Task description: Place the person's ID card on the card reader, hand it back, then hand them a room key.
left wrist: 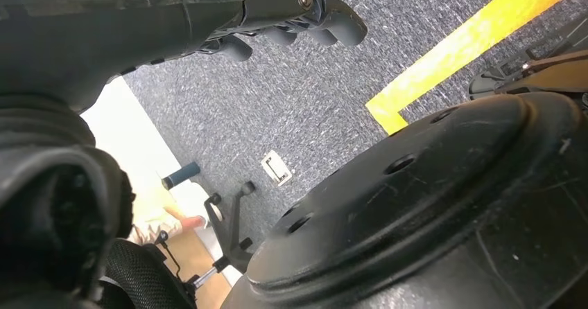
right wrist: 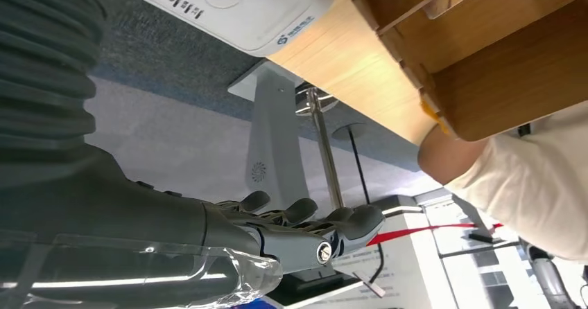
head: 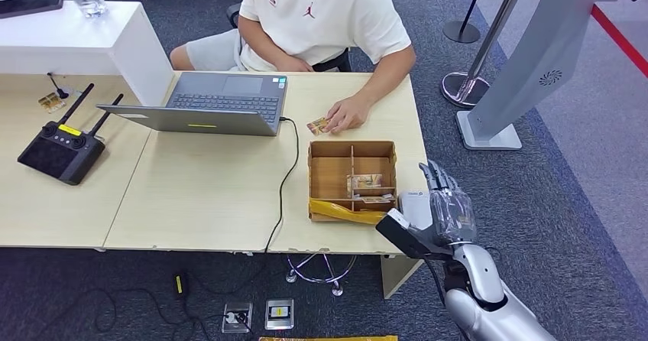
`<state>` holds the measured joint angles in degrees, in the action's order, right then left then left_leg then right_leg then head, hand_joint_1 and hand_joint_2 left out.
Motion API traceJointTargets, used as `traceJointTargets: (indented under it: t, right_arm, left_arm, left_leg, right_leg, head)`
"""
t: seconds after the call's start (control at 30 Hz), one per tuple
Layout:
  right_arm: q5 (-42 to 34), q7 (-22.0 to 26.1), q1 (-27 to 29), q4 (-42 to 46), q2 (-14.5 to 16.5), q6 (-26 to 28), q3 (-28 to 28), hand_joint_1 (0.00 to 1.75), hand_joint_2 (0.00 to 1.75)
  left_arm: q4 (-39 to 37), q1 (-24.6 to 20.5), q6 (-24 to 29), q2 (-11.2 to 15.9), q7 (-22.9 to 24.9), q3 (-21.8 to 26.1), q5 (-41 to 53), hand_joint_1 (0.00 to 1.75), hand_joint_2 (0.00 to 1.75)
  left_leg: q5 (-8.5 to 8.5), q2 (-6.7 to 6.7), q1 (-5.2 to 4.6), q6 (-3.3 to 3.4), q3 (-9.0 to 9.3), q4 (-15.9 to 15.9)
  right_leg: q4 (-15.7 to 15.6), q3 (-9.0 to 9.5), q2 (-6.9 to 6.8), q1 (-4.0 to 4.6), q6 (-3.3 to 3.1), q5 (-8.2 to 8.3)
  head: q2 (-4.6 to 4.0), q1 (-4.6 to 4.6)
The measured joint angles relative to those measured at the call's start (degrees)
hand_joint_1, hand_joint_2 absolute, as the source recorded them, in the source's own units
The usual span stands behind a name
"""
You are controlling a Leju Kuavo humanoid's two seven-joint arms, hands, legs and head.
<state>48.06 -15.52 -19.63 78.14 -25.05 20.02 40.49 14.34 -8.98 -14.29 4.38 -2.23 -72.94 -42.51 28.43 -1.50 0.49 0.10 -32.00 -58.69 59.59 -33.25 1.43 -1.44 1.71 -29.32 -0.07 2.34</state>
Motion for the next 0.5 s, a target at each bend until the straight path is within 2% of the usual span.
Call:
traceJointTargets:
  t: [0.5]
  right_arm:
    - [1.31, 0.69, -4.75, -0.05, 2.41, -1.98, 4.33, 0.00, 1.75]
  left_arm:
    - [0.00, -0.01, 0.00, -0.01, 0.07, 0.00, -0.03, 0.00, 0.00]
  left_leg:
    - [0.00, -0.01, 0.00, 0.00, -0.01, 0.00]
  right_leg:
    - [0.00, 0.00, 0.00, 0.00, 0.00, 0.00]
  head:
    - [0.00, 0.01]
